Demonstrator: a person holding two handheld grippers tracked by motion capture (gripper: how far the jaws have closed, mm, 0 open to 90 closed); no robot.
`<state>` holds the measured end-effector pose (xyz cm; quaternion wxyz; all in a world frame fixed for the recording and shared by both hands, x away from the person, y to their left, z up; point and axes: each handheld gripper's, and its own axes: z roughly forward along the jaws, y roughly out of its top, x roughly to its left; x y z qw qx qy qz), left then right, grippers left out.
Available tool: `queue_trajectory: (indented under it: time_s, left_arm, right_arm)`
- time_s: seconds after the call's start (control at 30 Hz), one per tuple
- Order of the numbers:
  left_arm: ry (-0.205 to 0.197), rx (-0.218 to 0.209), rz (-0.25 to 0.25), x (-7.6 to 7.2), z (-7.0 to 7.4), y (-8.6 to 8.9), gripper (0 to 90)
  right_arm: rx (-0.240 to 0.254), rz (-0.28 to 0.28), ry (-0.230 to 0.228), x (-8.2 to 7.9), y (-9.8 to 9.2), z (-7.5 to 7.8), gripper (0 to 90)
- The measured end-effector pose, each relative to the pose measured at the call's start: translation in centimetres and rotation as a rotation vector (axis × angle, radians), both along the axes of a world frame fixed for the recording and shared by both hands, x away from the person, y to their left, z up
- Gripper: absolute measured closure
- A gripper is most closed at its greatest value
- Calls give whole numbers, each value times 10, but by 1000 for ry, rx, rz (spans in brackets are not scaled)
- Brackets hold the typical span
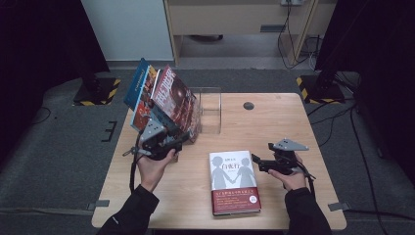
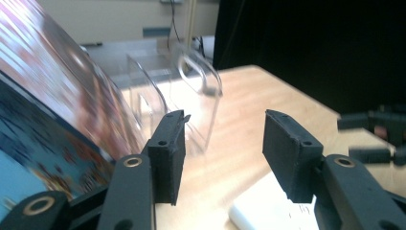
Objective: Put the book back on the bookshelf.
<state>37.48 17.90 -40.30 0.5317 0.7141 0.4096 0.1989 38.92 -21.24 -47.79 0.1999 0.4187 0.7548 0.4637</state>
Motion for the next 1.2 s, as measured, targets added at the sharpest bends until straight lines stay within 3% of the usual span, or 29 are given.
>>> queue_trajectory:
  time_s: [0.13, 0.2, 0.4, 0.73, 0.97, 1.2]
  left_arm:
    - [42, 30, -31, -6, -26, -9, 475]
    - [66, 68, -42, -6, -37, -14, 469]
    - [119, 84, -52, -6, -64, -20, 453]
    - [193, 56, -70, -5, -88, -32, 429]
    - [224, 42, -89, -3, -98, -43, 417]
    - [256, 81, -116, -4, -108, -53, 409]
  right_arm:
    - [-7, 13, 10, -5, 2, -2, 157]
    - [-8, 14, 17, -7, 3, -4, 157]
    - [-9, 27, 44, -11, 7, -11, 157]
    - [-27, 57, 95, -13, 17, -22, 163]
    - [-71, 83, 137, -11, 25, -33, 170]
    - [-5, 93, 180, -9, 29, -38, 183]
